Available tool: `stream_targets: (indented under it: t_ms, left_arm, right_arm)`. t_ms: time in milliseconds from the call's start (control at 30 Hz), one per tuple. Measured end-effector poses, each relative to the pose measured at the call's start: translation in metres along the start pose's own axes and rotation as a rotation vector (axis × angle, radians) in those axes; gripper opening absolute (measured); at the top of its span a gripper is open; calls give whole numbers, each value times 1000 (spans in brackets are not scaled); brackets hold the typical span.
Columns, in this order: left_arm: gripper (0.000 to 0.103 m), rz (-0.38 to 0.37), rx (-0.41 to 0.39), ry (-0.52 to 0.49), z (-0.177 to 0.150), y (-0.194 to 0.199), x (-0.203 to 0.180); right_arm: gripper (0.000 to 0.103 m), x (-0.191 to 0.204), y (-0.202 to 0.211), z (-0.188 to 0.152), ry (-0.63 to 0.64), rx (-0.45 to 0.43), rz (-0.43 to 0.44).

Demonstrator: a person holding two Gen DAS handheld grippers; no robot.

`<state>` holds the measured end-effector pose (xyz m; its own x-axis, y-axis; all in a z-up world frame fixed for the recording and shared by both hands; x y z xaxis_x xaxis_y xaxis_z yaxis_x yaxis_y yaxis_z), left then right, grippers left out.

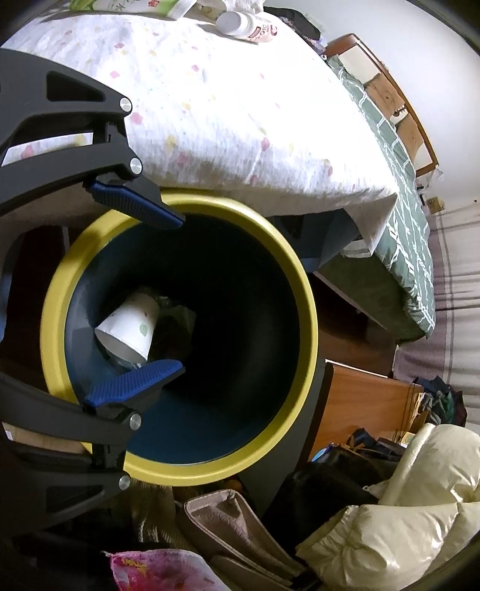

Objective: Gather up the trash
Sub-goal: 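Grasp the pink strawberry milk carton with the left gripper and lift it, then carry the milk carton over the bin and open the left gripper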

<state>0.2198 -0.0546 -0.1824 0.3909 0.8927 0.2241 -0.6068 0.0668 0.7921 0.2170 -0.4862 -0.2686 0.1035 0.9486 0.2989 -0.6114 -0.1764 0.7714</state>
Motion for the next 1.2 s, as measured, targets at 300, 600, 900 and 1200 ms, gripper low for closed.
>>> stream_targets:
  t_ms: [300, 600, 900, 1200]
  left_arm:
    - [64, -36, 59, -43, -10, 19, -24]
    - [51, 14, 93, 15, -11, 6, -22]
    - [50, 100, -11, 116, -7, 59, -10]
    - [50, 53, -133, 82, 55, 114, -46]
  right_arm:
    - [70, 13, -5, 0, 21, 13, 24]
    - [70, 17, 0, -4, 31, 12, 51]
    - [70, 17, 19, -1, 26, -30, 84]
    - [70, -2, 57, -8, 9, -96, 53]
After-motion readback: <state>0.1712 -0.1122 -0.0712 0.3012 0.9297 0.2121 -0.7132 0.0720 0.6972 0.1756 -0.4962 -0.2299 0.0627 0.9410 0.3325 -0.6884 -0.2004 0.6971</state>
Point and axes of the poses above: each gripper's, at about its wrist camera, not at the fingertips, and y roughly against the way its jaws point, x to its left, z to its top, the point moved 5 cm from there along -y, roughly the way its jaws point, and after that the axes turned 15 degrees about z, right-handed, at the moved point
